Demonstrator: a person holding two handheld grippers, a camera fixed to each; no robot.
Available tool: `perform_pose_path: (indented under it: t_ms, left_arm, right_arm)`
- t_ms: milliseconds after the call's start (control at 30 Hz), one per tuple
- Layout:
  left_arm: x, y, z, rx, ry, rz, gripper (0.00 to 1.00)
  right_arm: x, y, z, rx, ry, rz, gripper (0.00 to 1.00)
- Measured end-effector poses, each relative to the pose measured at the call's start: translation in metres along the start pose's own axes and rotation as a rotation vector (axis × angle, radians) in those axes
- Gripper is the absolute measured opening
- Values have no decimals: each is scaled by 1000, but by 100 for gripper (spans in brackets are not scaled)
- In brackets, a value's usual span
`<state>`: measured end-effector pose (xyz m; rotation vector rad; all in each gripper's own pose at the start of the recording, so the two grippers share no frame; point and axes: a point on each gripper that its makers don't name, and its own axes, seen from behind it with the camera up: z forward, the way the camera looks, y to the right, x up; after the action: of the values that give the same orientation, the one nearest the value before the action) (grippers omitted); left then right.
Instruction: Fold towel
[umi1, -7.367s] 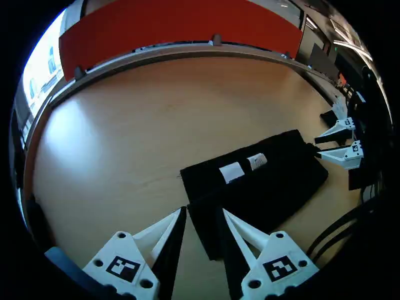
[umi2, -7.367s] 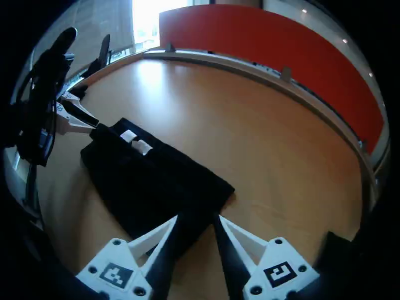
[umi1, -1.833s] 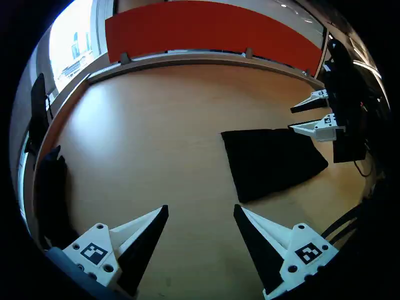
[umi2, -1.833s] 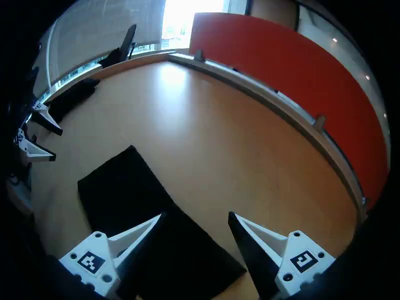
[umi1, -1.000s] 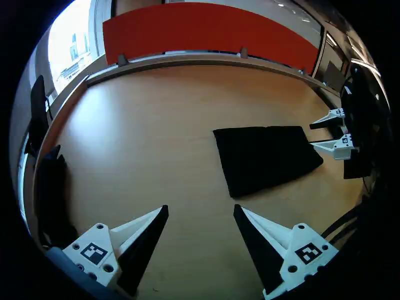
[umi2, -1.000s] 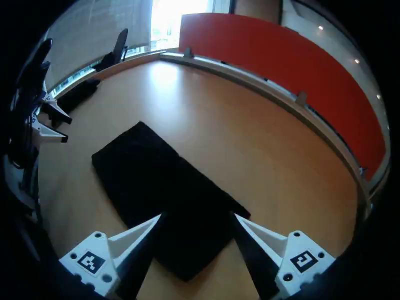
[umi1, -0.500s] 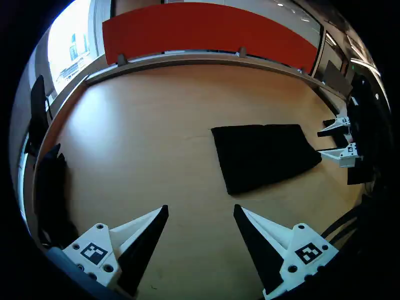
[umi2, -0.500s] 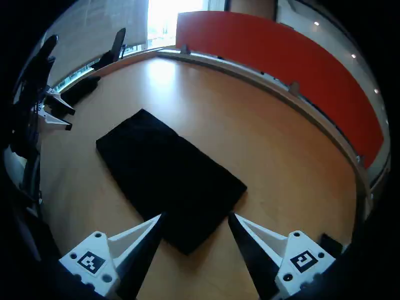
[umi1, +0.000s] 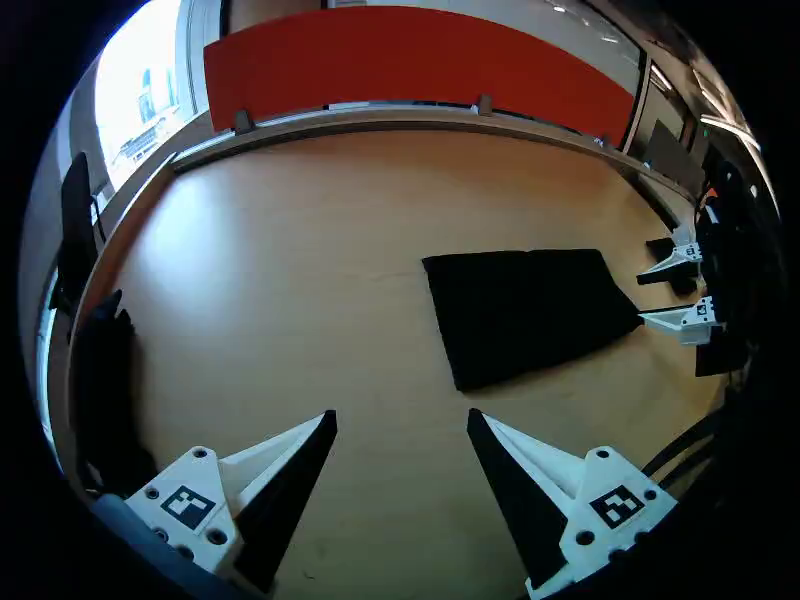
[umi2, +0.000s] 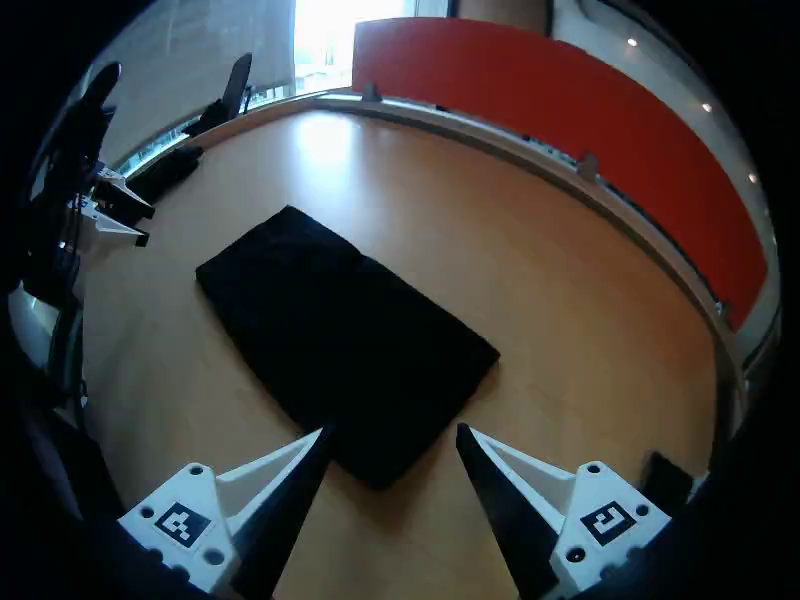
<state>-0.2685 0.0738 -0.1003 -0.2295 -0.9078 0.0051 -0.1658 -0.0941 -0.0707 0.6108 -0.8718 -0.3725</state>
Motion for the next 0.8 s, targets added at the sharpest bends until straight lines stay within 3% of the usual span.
perform_pose_path:
  t_ms: [433,800]
  left_arm:
    - [-3,-2,1,1,-2,0,97]
    - [-5,-2,0,3,-2,-3,97]
  right_arm:
    - [-20,-7,0,15,-32,5,91]
    - [-32,-12,-2,34,-55,6,62]
